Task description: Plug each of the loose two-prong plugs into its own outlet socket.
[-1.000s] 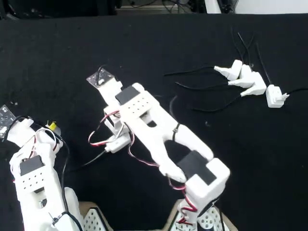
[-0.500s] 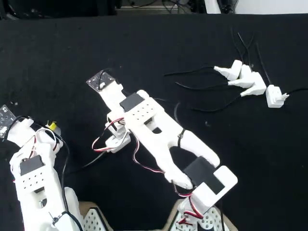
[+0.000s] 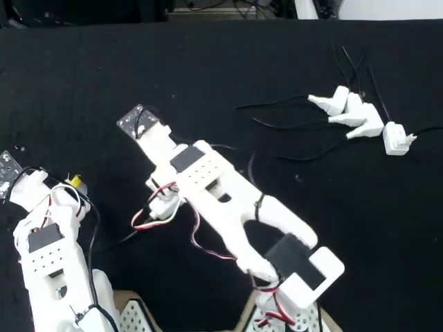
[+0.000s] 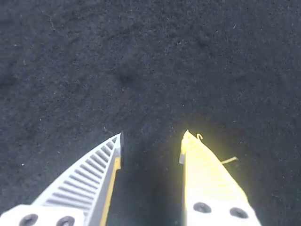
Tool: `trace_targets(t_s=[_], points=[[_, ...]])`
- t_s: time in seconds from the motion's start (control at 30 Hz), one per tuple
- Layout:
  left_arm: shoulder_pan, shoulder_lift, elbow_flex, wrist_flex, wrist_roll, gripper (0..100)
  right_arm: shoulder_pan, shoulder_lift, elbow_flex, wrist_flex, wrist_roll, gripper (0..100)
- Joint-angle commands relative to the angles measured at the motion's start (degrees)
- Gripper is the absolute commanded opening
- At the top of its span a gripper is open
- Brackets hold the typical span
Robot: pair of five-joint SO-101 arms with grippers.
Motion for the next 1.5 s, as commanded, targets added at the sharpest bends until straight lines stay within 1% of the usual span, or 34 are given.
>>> trace_targets(t_s=[0.0,0.17,0.47,0.6,0.67,0.77,0.83,1.07,1.13,1.23,1.33,1.4,1.47], points=[[-0.13,-0.53,-3.30,0.00,0.26,21,-2.73,0.57,3.56,0.09,0.26,1.0],[-0.04,-0.53,-3.30,-0.09,0.26,21,-2.73,-1.27,2.42,3.87,0.26,1.0],[-0.04,-0.53,-3.30,-0.09,0.26,21,-2.81,-2.59,4.79,3.87,0.44,1.1],[-0.04,-0.53,-3.30,-0.18,0.26,21,-2.99,-5.49,5.14,4.22,1.67,1.5],[-0.04,-0.53,-3.30,-0.18,0.26,21,-2.99,-6.99,5.23,5.36,1.93,4.7],[-0.04,-0.53,-3.30,-0.18,0.26,21,-2.73,-7.78,5.41,7.21,2.73,12.3],[-0.04,-0.53,-3.30,-0.18,0.26,21,-2.73,-7.52,5.41,8.35,3.87,14.9],[-0.04,-0.53,-3.30,-0.18,0.26,21,-2.73,-10.95,5.49,9.14,4.04,15.5],[-0.22,-0.53,-3.30,-0.18,0.26,21,-2.64,-13.05,5.49,10.81,4.40,15.5],[-0.31,-0.53,-3.30,-0.18,0.26,21,0.00,-17.71,5.23,14.68,6.07,15.5],[-0.31,-0.53,-3.30,-0.18,0.26,21,5.19,-24.13,6.55,18.73,8.53,15.5],[-0.31,-0.53,-3.30,-0.18,0.26,21,7.74,-28.18,10.24,20.04,11.60,15.5],[-0.04,-0.53,-3.47,-0.18,0.26,21,8.09,-31.43,16.31,18.99,14.59,15.5]])
